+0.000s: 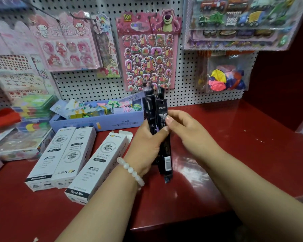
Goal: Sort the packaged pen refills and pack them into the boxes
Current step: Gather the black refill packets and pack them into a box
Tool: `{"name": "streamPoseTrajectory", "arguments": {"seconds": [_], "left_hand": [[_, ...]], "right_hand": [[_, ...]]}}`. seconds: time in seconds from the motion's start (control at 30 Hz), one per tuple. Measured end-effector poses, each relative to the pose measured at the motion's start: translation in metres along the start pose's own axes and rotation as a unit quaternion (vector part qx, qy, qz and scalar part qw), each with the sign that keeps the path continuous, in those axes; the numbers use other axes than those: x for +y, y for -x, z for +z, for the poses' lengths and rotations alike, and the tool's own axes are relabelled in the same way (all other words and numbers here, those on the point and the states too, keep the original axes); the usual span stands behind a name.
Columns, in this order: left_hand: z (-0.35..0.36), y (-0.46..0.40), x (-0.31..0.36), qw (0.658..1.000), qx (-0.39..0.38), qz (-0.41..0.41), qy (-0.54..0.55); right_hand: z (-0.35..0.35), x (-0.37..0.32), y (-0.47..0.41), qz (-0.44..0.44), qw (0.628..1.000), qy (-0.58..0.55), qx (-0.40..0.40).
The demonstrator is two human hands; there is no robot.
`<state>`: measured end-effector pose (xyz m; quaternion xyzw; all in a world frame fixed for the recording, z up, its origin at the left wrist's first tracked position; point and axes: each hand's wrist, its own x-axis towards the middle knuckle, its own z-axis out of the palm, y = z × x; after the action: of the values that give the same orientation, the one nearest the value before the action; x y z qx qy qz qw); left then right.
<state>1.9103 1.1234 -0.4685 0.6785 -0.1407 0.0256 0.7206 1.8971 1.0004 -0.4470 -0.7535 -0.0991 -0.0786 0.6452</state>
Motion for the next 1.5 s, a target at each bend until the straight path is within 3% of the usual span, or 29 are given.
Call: {"name": "streamPoseTrajectory", "arguments": {"seconds": [0.13,0.2,0.43,0.67,0.87,0.97,1.07,1.13,1.3,1.5], "left_hand": [[0.008,-0.008,0.003,0.981,-0.011,0.124,-0.149],[0.011,-0.006,-0.005,0.975,-0.004,0.121,-0.188],[0.018,0.003,-0.023,0.953,-0.047,0.119,-0.275],[0.019,0.013,-0.026,0.979,-0.036,0.015,-0.201],[0.021,0.017,-0.030,0.969,-0.009,-0.023,-0.247],[0.019,0.017,-0.028,0.975,-0.042,-0.047,-0.215],[0.014,0.019,-0.025,0.986,-0.119,-0.102,-0.056],[0.009,0.020,-0.021,0.973,-0.175,-0.143,0.038],[0.005,0.021,-0.019,0.963,-0.217,-0.146,0.073],[0.006,0.018,-0.025,0.974,-0.140,-0.154,0.092]], "right_hand": [[0.000,-0.008,0.002,-0.064,0.997,0.017,-0.027],[0.000,-0.004,0.002,-0.071,0.996,0.059,-0.017],[0.007,0.003,0.004,-0.055,0.997,0.050,0.023],[0.005,0.010,0.000,-0.031,0.999,0.022,0.026],[0.001,0.008,-0.001,-0.049,0.985,0.155,0.065],[-0.011,0.006,-0.005,-0.029,0.993,0.111,-0.022],[-0.027,0.005,-0.004,0.039,0.985,-0.055,-0.157],[-0.034,0.005,-0.003,0.048,0.980,-0.065,-0.183],[-0.027,0.008,-0.004,0.050,0.990,-0.069,-0.112],[-0.023,0.017,-0.008,0.081,0.993,-0.090,0.002]]}}
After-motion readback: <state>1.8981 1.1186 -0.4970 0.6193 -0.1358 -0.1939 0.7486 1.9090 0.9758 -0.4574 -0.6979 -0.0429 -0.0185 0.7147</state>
